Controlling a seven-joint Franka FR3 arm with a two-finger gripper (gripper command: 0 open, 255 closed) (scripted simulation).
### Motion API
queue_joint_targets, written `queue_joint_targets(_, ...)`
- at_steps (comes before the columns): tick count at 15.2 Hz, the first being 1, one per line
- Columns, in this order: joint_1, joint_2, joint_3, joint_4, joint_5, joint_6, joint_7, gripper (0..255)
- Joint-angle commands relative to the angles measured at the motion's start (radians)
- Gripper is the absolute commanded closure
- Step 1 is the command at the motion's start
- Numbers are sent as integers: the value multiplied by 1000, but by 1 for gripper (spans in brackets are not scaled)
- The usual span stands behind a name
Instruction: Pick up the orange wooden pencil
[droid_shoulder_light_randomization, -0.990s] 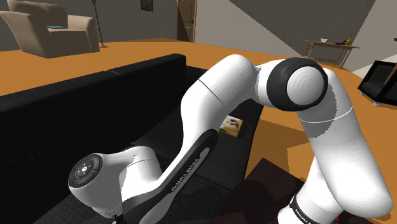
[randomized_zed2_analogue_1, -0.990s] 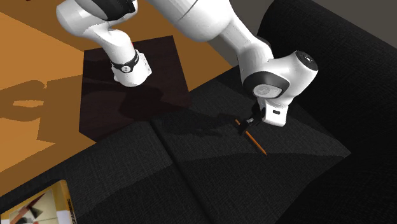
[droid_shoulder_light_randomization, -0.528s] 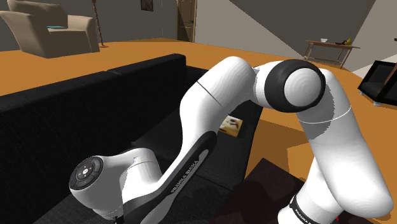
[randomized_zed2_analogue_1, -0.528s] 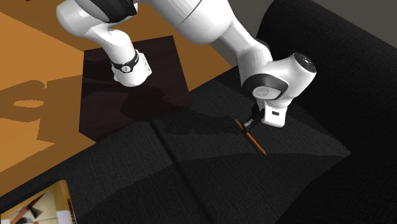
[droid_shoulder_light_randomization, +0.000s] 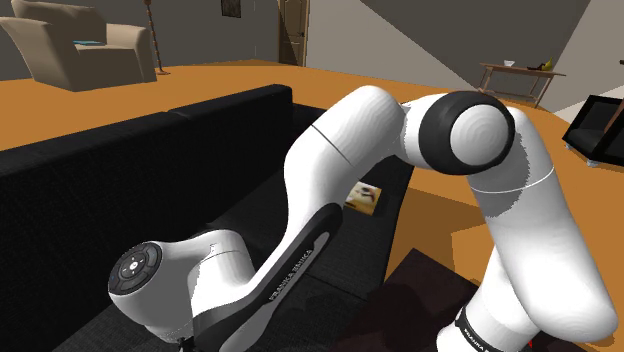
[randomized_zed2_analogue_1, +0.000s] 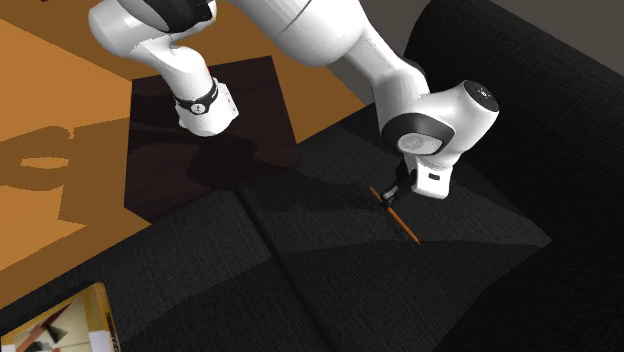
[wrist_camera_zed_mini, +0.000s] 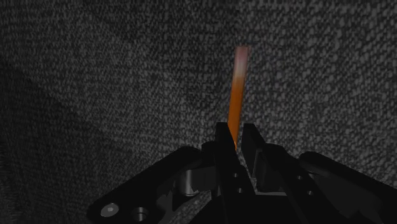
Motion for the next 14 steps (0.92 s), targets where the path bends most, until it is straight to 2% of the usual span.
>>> queue_joint_targets(1, -5, -16, 8, -1, 11, -14, -8, 255)
queue_joint_targets(14, -40, -126, 61, 2, 88, -108, -66, 255)
